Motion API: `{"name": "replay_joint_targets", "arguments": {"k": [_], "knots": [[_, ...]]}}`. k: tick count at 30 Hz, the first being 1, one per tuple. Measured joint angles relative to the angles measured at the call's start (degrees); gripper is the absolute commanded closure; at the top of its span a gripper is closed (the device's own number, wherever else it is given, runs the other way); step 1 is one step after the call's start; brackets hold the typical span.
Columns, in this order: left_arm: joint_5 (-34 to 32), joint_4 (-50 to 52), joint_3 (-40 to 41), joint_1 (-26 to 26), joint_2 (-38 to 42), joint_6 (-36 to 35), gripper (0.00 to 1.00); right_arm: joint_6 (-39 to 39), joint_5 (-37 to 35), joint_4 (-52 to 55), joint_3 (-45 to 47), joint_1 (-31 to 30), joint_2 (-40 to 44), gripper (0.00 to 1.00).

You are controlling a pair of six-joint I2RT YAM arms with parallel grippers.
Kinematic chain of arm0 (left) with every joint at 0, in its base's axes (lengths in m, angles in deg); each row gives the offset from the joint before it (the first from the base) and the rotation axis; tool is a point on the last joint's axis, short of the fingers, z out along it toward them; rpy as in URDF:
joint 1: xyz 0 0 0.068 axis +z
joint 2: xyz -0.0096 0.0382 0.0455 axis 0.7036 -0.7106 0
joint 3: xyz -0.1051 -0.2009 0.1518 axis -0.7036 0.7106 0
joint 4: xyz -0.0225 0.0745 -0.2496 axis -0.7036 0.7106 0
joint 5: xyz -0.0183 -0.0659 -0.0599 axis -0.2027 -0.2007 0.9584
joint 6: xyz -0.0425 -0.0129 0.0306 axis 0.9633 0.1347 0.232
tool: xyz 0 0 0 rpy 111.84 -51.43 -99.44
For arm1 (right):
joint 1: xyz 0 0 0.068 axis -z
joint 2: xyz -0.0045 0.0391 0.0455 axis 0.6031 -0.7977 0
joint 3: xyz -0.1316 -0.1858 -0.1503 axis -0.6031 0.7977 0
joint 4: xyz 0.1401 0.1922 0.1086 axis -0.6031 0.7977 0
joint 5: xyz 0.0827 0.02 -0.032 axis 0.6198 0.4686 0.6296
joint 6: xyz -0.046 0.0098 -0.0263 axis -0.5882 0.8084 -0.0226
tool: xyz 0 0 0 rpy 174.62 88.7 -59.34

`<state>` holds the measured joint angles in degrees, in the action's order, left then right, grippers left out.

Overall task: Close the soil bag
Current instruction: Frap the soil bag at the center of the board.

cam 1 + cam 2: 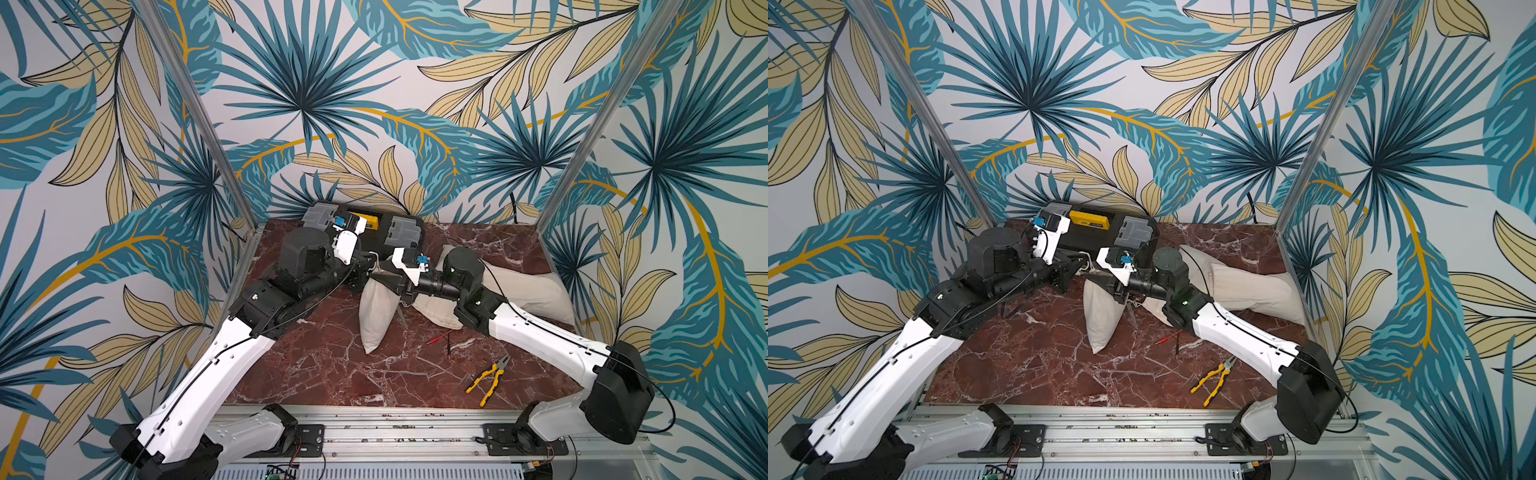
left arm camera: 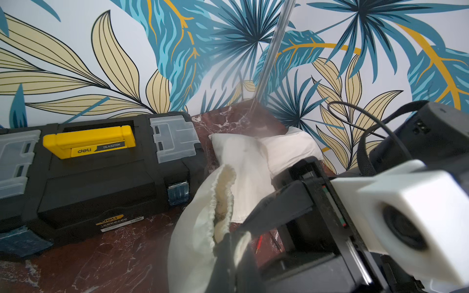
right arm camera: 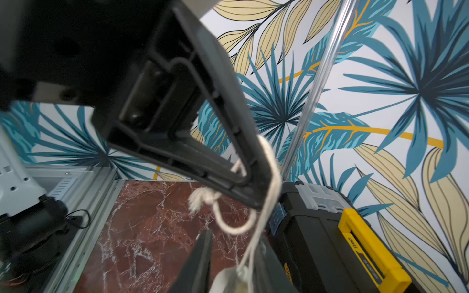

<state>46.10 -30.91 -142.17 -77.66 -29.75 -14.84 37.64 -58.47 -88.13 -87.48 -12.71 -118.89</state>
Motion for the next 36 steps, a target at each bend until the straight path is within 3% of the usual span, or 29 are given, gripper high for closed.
{"name": "replay_joint_targets", "arguments": {"k": [2,9,16,21,32,36], "knots": [[-0.26,0.02,0.55,0.00,0.74,0.20,1.00,0.20,-2.16,0.15,-0.72,-0.02,-1.31,0.96],[-2.16,1.27,1.99,0.00,2.91,1.09,1.00,-1.66,-11.32,-2.34,1.36,-1.05,-0.98,0.97],[-3.08,0.57,2.75,0.04,4.87,2.56,1.00,-3.37,-20.20,-3.93,4.70,0.90,-2.25,0.80],[-3.93,1.95,2.75,0.04,6.73,2.71,1.00,-3.96,-23.15,-5.07,8.74,3.28,-1.55,0.76],[-4.74,3.06,2.82,-0.28,6.88,2.43,1.00,-4.37,-24.81,-5.86,12.63,7.17,0.15,0.77],[-4.44,2.12,3.52,-0.26,7.93,2.27,1.00,-4.24,-20.81,-2.56,15.93,9.92,2.25,0.64]]}}
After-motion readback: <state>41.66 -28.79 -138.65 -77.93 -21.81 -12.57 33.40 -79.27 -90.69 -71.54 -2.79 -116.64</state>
